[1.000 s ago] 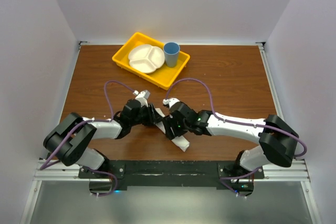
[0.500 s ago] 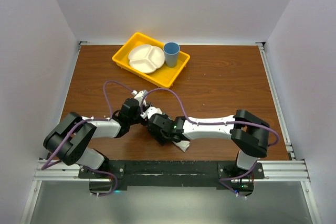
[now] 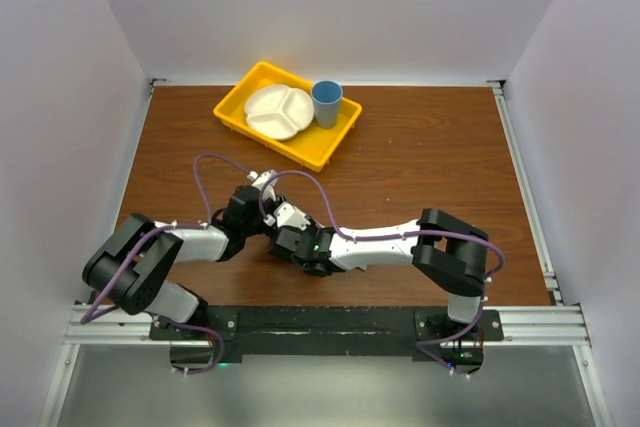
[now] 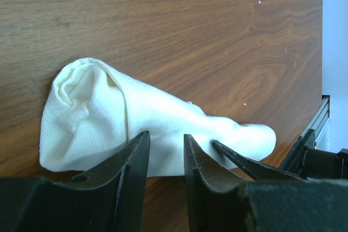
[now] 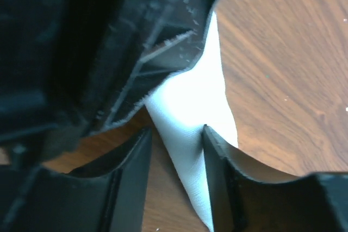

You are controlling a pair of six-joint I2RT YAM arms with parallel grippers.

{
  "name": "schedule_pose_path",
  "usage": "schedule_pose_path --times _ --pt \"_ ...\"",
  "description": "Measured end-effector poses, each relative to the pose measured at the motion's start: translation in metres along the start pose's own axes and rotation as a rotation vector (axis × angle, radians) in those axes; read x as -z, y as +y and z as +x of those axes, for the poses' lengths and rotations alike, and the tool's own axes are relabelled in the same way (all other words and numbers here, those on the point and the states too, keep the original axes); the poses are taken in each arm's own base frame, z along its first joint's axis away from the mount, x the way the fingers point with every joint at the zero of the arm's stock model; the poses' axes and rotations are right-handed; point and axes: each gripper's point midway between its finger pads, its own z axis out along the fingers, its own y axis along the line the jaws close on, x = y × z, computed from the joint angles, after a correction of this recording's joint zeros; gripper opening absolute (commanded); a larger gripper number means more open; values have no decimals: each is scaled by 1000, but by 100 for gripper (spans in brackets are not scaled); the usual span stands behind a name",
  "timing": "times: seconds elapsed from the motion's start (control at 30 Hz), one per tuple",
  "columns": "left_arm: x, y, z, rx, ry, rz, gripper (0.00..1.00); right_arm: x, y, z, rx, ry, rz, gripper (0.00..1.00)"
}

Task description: Fold the napkin, place the utensils inside, and roll it up

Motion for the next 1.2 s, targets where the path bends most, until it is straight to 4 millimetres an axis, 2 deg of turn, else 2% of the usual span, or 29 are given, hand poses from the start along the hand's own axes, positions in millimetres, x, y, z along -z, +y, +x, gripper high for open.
schedule_pose_path --times 0.13,0.17,0.3,0.47,0.8,0.87,1.03,1.2 --pt "1 1 -1 5 2 0 37 -2 -5 0 1 -10 46 21" --pt "1 2 -1 7 3 0 37 -2 -5 0 0 -10 50 13" --pt "7 2 -3 9 3 -10 37 -4 -5 1 0 -8 55 0" --pt "26 1 -17 -14 -42 -42 38 -1 -1 -3 -15 -13 15 0" --pt "59 -17 -58 -77 -166 -76 39 25 29 -19 -182 42 -339 0" --pt "62 -19 -57 -78 -165 -71 39 25 31 -23 -253 55 -417 0" --pt "61 -27 -51 -65 -139 -19 39 16 21 -21 -463 110 -567 0" --pt "55 -34 -31 -36 -88 51 39 11 16 -21 -594 134 -692 0"
